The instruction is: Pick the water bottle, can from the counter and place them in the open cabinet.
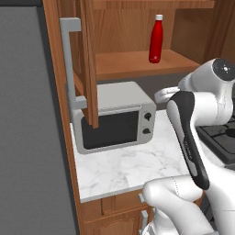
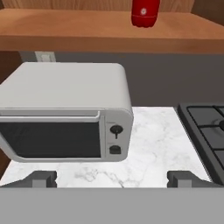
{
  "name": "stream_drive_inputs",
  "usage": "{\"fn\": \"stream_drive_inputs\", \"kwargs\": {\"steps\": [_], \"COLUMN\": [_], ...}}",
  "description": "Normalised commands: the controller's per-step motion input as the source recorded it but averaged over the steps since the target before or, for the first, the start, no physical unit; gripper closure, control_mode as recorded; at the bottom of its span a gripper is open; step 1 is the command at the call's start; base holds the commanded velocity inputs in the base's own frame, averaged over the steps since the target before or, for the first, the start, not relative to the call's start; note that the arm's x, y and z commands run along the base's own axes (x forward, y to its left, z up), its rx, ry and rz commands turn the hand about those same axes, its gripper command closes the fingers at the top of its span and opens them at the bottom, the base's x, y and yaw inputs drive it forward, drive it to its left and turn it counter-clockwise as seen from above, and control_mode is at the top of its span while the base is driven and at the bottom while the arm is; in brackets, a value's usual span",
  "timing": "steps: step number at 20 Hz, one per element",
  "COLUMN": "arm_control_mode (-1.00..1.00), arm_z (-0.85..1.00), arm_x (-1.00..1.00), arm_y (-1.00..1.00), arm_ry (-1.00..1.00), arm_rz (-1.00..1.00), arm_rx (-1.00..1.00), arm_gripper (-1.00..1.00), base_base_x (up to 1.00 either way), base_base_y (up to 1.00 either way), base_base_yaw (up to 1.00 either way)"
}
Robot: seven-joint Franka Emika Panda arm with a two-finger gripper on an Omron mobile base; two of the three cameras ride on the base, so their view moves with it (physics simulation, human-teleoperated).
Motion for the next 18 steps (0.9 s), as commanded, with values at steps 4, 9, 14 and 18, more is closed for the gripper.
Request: {"fn": "stream_drive_inputs", "kwargs": {"steps": [4, 9, 14, 18], "arm_control_mode": [-1.0, 1.0, 1.0, 1.0], "arm_z": [-0.07, -0.02, 0.0, 0.0], "arm_x": [0.0, 0.0, 0.0, 0.0], "arm_y": [0.0, 0.0, 0.0, 0.0], "arm_ry": [0.02, 0.0, 0.0, 0.0], "arm_rz": [-0.02, 0.0, 0.0, 0.0], "arm_rx": [0.0, 0.0, 0.0, 0.0], "arm_gripper": [-1.0, -1.0, -1.0, -1.0], "base_base_x": [0.0, 0.0, 0.0, 0.0], "base_base_y": [0.0, 0.0, 0.0, 0.0], "base_base_yaw": [0.0, 0.0, 0.0, 0.0]}}
